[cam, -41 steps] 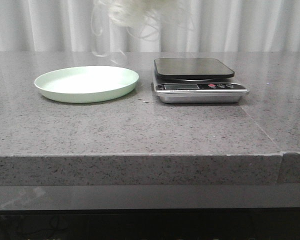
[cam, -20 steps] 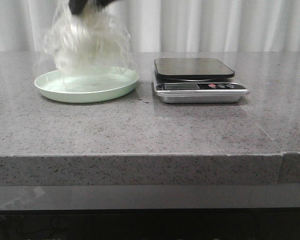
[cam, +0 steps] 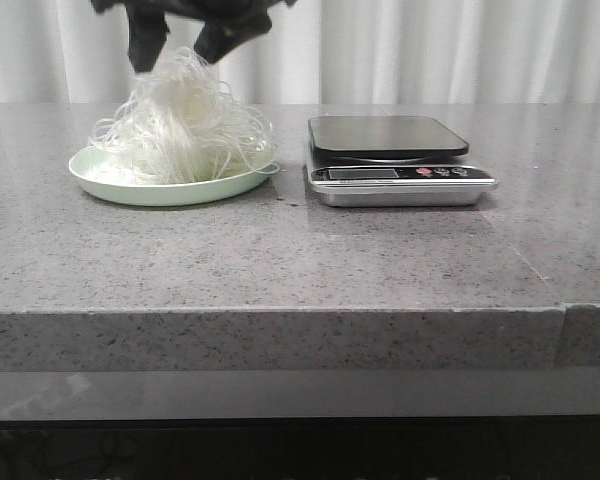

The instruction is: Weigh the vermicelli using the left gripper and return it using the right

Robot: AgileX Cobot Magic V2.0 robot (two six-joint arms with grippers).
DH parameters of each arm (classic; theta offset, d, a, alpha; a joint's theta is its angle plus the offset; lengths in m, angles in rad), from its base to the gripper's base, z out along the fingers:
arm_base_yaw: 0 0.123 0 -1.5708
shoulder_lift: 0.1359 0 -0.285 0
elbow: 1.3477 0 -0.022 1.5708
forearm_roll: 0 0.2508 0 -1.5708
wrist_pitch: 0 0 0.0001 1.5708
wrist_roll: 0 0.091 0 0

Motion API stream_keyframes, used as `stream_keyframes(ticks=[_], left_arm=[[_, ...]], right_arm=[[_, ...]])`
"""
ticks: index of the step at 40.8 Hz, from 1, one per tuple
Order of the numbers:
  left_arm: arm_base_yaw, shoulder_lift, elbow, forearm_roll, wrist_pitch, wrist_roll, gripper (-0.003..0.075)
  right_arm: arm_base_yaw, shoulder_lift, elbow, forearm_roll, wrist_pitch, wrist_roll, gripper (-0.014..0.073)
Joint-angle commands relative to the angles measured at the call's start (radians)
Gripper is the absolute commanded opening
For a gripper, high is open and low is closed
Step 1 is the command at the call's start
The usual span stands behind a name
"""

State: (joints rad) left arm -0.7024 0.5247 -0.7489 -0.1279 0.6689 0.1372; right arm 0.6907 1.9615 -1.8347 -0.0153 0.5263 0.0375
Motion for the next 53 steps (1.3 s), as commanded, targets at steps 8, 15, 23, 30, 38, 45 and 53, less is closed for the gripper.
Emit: stream_keyframes(ticks=[8, 15, 23, 30, 38, 45, 53], left_arm=[[0.000, 0.004, -0.026, -0.010, -0.075, -0.001, 0.0470], [0.000, 0.004, -0.026, -0.010, -0.075, -0.001, 0.0470], [0.000, 0.004, -0.026, -0.010, -0.075, -0.001, 0.0470], [0.000, 0.004, -0.026, -0.010, -0.075, -0.001, 0.0470], [0.000, 0.004, -0.026, -0.010, -0.075, -0.001, 0.0470], [0.000, 0.004, -0.026, -0.010, -0.075, -0.001, 0.0470], [0.000, 0.004, -0.026, -0.010, -0.075, -0.001, 0.0470]], right_arm=[[-0.024, -0.277, -0.012, -0.011, 0.126, -0.003, 0.0510], [-0.033, -0.445, 0.132, -0.049, 0.099, -0.003, 0.0510], [-0.060, -0.636, 0.343, -0.058, 0.100, -0.003, 0.0510], [-0.083, -0.820, 0.522, -0.058, 0.099, -0.003, 0.0510], [-0.113, -1.018, 0.693, -0.058, 0.115, -0.003, 0.0510], [-0.119, -1.175, 0.820, -0.058, 0.186, -0.002, 0.0510], [-0.119, -1.313, 0.921, -0.058, 0.281, -0.002, 0.0510]])
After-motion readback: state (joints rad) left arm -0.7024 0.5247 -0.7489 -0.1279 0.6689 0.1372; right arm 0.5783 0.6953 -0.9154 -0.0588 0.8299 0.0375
